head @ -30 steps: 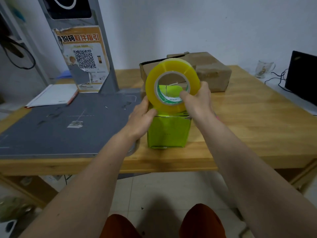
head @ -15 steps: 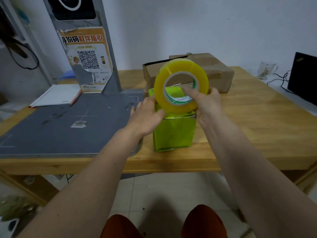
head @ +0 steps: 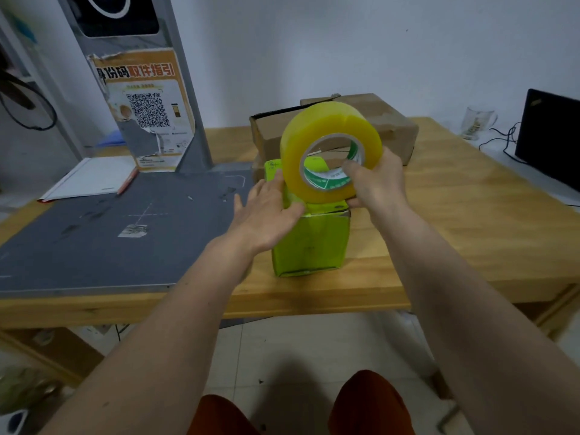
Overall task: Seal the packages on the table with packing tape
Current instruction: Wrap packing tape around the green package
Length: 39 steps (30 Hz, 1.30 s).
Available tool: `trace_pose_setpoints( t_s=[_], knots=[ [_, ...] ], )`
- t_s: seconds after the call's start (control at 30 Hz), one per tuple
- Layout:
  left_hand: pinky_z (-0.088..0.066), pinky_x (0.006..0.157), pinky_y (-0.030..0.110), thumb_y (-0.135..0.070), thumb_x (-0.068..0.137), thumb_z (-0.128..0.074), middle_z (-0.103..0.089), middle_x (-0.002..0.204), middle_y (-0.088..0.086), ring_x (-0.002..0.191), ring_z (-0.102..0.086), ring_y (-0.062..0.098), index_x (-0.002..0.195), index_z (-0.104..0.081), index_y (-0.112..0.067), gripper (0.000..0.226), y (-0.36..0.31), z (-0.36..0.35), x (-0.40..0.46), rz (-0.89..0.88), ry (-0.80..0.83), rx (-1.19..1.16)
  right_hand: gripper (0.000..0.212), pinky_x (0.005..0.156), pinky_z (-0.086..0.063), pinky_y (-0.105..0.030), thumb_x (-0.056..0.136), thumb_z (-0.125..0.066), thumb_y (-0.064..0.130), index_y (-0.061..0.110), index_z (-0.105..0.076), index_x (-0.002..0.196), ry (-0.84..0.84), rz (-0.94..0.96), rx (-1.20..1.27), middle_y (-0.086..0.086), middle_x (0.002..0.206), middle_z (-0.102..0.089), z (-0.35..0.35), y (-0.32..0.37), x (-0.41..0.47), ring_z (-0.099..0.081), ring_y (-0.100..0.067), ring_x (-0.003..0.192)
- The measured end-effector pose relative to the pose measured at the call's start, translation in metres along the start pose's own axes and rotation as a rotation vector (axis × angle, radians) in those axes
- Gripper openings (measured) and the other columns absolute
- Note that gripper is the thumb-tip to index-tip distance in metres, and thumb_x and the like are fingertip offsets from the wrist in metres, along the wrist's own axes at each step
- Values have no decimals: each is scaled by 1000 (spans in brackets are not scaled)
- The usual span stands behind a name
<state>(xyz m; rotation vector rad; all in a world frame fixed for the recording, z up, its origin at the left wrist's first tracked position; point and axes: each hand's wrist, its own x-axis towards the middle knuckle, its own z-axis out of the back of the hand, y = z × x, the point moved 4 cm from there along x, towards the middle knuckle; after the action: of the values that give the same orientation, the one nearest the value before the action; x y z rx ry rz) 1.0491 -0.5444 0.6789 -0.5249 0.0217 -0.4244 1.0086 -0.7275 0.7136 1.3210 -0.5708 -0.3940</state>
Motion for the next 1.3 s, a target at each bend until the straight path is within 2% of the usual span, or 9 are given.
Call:
trace_pose_setpoints(
  t_s=[0.07,0.27,0.37,0.47,0.6,0.7,0.8,0.97,1.3],
  knots=[
    [1,118,55,-53,79,-30,-15,163,1,150,-7,18,157,-8,-26,85,1,1,0,21,9,13,29,52,-60,-45,89,-65,16,15,-55,116,6,-56,83,-11,117,-61,10,-4,8,-66,-34,95],
    [4,118,55,-43,95,-38,-6,165,2,151,-1,18,157,-2,-20,75,-13,2,1,24,22,82,38,56,-59,-44,89,-66,15,18,-54,124,22,-273,389,-11,119,-61,26,-25,14,-67,-36,94],
    [8,119,54,-41,97,-33,-5,165,7,151,3,20,157,-3,-10,74,-24,5,3,26,40,236,33,64,-59,-38,85,-74,22,15,-60,114,89,-419,524,-11,114,-65,11,-32,5,-67,-27,86],
    [5,121,48,-38,98,-30,-12,163,16,151,-3,27,154,-4,-1,72,-38,4,7,28,45,360,19,82,-55,-38,84,-74,16,13,-61,97,159,-507,599,-16,116,-65,-4,-34,0,-64,-24,81],
    [-6,121,37,-37,99,-32,-4,164,15,151,-4,26,154,4,-3,74,-49,-1,9,-24,43,182,29,78,-56,-39,91,-65,18,11,-57,118,119,-499,537,-17,119,-65,2,-38,6,-66,-26,85],
    [-8,120,37,-69,92,-33,1,165,8,151,-3,23,156,6,-9,95,-46,-5,12,-42,21,163,39,71,-58,-41,92,-63,20,9,-54,129,146,-465,454,-18,117,-67,7,-39,9,-69,-31,91],
    [-11,121,40,-96,58,-38,0,165,3,151,-6,22,157,4,-17,133,-40,-5,11,-24,39,159,43,57,-58,-39,92,-62,19,8,-50,132,179,-431,416,-21,117,-65,8,-32,10,-70,-35,85],
    [-8,122,39,-87,51,-64,3,165,5,151,-3,24,155,10,-11,149,-39,-9,14,-49,52,256,41,53,-58,-36,92,-61,18,9,-50,131,199,-437,408,-21,118,-65,12,-33,10,-71,-35,82],
    [-1,123,37,-89,59,-53,11,164,9,151,6,23,154,13,-5,143,-38,-11,18,-13,118,345,43,49,-57,-41,93,-60,13,7,-47,133,152,-508,529,-21,121,-62,38,-56,10,-70,-39,79]
  ],
)
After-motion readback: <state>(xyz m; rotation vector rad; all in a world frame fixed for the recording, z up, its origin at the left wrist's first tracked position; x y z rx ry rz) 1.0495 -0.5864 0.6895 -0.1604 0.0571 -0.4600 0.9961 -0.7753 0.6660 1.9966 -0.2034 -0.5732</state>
